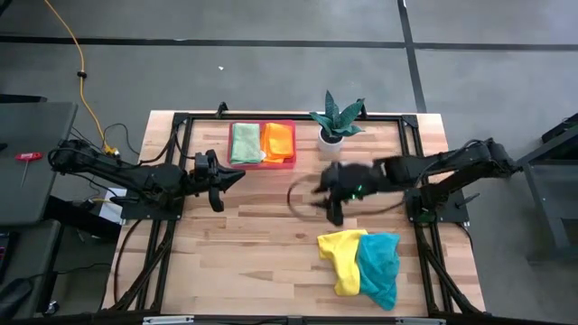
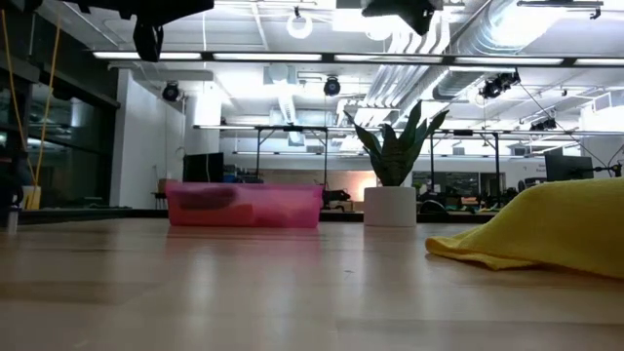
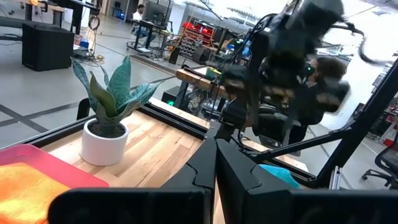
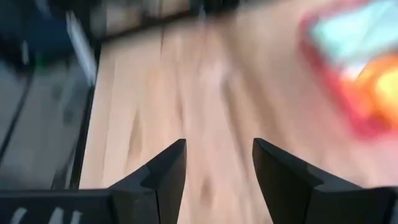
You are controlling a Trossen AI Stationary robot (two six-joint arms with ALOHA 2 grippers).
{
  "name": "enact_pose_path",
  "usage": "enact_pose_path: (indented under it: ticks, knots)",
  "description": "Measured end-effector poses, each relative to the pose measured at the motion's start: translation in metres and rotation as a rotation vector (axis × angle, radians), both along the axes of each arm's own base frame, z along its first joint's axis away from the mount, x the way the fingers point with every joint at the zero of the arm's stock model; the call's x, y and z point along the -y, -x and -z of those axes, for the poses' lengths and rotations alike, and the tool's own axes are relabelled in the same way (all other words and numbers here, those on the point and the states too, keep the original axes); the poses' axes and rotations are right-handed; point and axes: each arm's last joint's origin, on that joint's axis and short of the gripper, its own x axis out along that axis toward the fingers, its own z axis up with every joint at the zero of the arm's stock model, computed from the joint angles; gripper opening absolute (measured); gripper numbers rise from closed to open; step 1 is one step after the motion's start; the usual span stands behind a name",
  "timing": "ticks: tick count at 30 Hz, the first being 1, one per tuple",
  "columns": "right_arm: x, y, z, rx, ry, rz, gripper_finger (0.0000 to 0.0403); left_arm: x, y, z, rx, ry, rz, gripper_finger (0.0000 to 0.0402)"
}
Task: Fold microfiber towels
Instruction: Fold the yellow microfiber towel
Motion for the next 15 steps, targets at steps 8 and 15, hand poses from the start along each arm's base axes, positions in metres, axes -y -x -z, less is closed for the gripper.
enact_pose_path:
  ticks: [8,15]
  knots:
    - [-0.065,0.0,0.051,-0.406,0.028,-0.257,0.0177,0.0,0.0,0.0,0.002,0.005,0.0,0.0001]
    - [-0.104,-0.022,0.103,-0.441,0.211,-0.508,0.0177,0.0,0.0,0.0,0.002,0.005,-0.001,0.0001]
